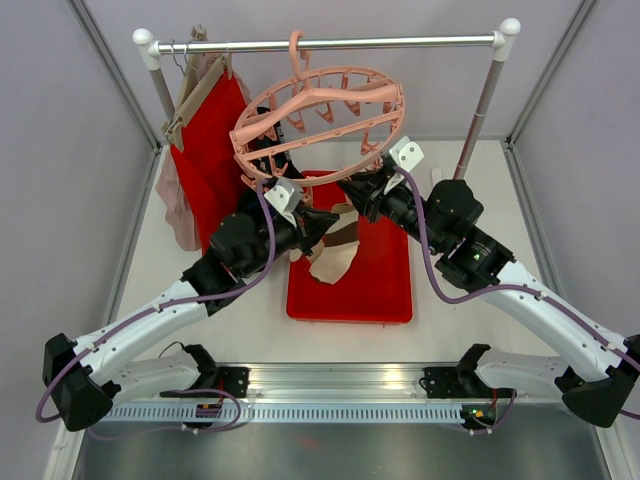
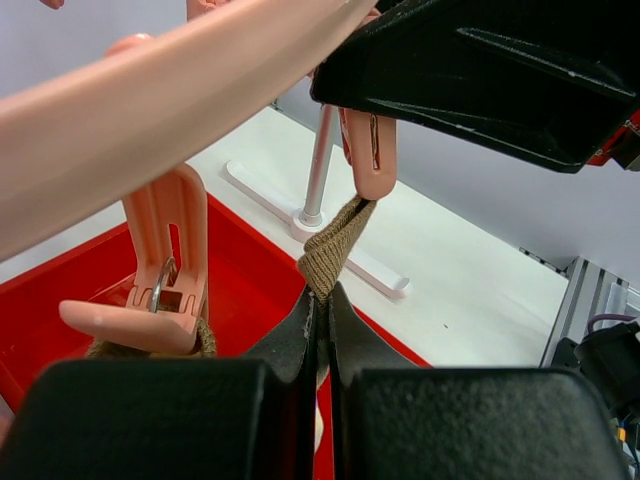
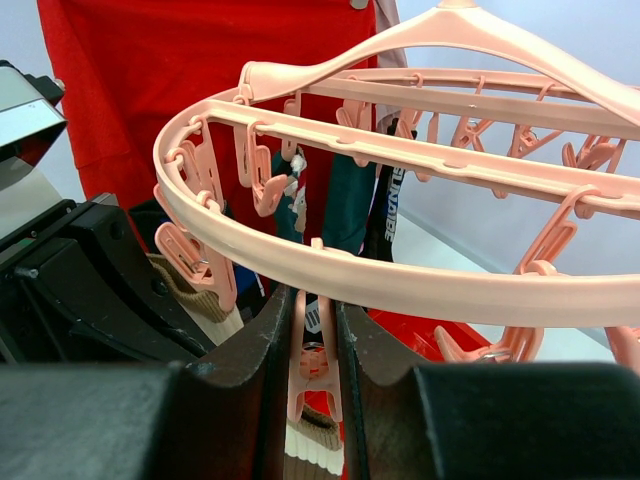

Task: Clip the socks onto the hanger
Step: Clamp the sock onto the hanger.

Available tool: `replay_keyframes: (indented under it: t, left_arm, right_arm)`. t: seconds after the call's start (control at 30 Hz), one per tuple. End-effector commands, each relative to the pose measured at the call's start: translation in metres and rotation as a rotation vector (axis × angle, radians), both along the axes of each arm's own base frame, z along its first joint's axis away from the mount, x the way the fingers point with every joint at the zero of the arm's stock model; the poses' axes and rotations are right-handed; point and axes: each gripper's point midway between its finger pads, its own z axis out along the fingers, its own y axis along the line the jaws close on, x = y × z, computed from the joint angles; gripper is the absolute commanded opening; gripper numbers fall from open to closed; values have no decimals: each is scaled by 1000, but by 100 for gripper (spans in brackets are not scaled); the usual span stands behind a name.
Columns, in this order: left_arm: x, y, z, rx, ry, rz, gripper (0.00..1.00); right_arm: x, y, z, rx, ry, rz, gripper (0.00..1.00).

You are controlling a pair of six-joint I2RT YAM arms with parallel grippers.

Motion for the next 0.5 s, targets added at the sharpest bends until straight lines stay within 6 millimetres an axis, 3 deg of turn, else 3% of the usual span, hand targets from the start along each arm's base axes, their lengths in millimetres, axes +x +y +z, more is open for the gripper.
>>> replay_keyframes:
  t: [0.0,0.47]
  left_arm:
    - [-3,2,28,-53,-77,-3,2]
    - [-8,6,37,-72,-97,-9,2]
  right_arm:
    - [-6,-2,26,45,-44,8,0]
    - [-5,-1,21,38,-37,6,0]
